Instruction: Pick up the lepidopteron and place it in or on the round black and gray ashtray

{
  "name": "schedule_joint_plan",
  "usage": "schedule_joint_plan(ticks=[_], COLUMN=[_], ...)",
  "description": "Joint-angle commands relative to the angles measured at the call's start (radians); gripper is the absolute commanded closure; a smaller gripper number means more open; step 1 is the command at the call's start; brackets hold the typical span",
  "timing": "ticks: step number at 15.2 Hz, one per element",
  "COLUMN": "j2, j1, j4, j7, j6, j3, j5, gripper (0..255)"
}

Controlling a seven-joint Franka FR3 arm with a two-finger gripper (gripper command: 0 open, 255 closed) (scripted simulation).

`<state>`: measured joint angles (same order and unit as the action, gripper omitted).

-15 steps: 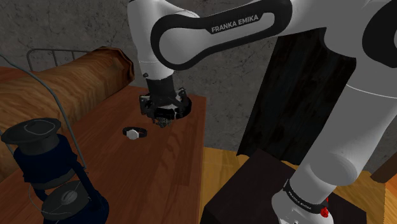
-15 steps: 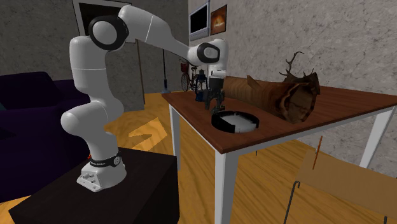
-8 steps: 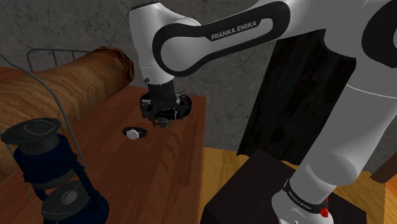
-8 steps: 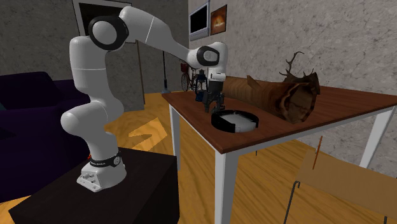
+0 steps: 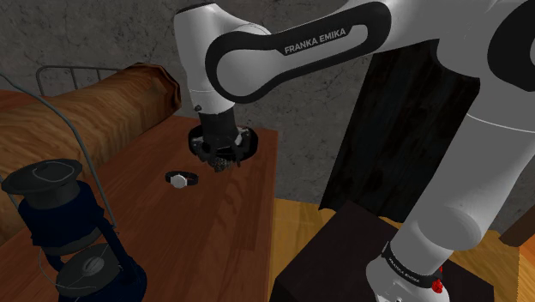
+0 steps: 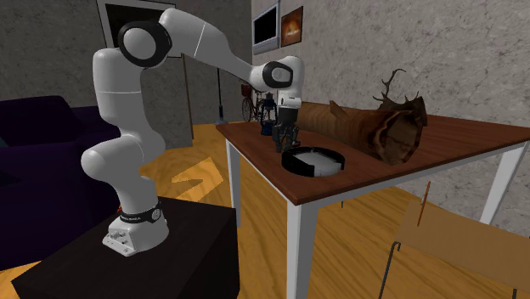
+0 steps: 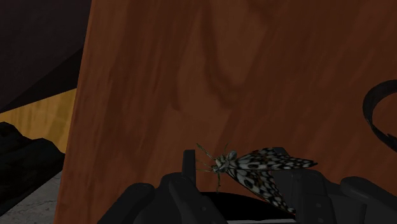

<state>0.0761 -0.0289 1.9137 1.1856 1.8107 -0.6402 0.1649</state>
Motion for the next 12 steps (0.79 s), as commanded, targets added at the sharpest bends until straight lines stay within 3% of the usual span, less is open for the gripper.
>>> schedule_joint_plan(ticks=[1,4,12], j2=[0.0,0.0,-0.023], j1=[0.0,0.0,-0.002], j4=[0.0,0.0,-0.084], j7=[0.0,0.0,-0.021], j6=[0.0,0.0,-0.101], j3=[0.0,0.0,-0.001], j5=[0.0,0.0,-0.017], gripper=[255,255,255])
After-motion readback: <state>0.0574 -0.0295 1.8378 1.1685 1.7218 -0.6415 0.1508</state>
